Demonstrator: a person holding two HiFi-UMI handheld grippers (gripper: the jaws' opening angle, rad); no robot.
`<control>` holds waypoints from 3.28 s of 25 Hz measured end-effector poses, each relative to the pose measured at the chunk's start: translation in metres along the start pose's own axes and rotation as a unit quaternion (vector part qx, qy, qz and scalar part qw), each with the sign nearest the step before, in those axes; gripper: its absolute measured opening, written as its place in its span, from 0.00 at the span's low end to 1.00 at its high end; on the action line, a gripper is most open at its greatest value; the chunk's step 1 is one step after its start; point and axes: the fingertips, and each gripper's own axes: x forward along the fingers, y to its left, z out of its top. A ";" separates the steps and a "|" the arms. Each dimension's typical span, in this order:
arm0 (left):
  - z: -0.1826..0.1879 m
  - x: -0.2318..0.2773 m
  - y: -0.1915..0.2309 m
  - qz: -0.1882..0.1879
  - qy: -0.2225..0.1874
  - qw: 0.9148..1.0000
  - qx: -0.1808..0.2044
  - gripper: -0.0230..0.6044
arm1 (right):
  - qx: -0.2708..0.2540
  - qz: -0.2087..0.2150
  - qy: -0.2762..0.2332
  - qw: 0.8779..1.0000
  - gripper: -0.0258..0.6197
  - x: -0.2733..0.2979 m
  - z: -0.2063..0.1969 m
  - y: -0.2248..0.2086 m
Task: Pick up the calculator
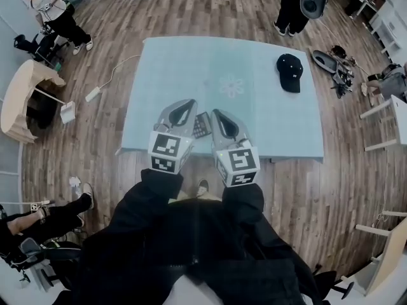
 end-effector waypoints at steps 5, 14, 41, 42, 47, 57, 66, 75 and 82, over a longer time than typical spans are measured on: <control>-0.024 0.007 0.000 -0.005 0.029 0.999 -0.012 0.04 | 0.008 -0.004 0.008 1.000 0.04 0.008 -0.014 -0.005; -0.095 -0.001 0.019 0.003 0.090 0.995 -0.050 0.04 | 0.044 -0.017 0.084 0.995 0.04 0.027 -0.085 -0.010; -0.298 0.013 0.046 -0.021 0.271 0.947 -0.172 0.04 | 0.092 -0.034 0.300 0.949 0.04 0.068 -0.282 -0.033; -0.303 0.014 0.046 -0.021 0.275 0.945 -0.175 0.04 | 0.092 -0.034 0.303 0.948 0.04 0.069 -0.286 -0.034; -0.322 0.022 0.051 -0.017 0.291 0.938 -0.186 0.04 | 0.091 -0.037 0.321 0.942 0.04 0.073 -0.304 -0.044; -0.349 0.035 0.053 -0.021 0.325 0.924 -0.201 0.04 | 0.094 -0.042 0.353 0.930 0.09 0.087 -0.334 -0.063; -0.359 0.040 0.062 -0.018 0.333 0.920 -0.206 0.04 | 0.104 -0.031 0.377 0.920 0.19 0.102 -0.358 -0.071; -0.366 0.041 0.062 -0.020 0.339 0.917 -0.206 0.04 | 0.129 -0.020 0.398 0.908 0.24 0.112 -0.382 -0.077; -0.366 0.036 0.063 -0.019 0.340 0.917 -0.207 0.04 | 0.194 -0.008 0.386 0.902 0.24 0.112 -0.389 -0.075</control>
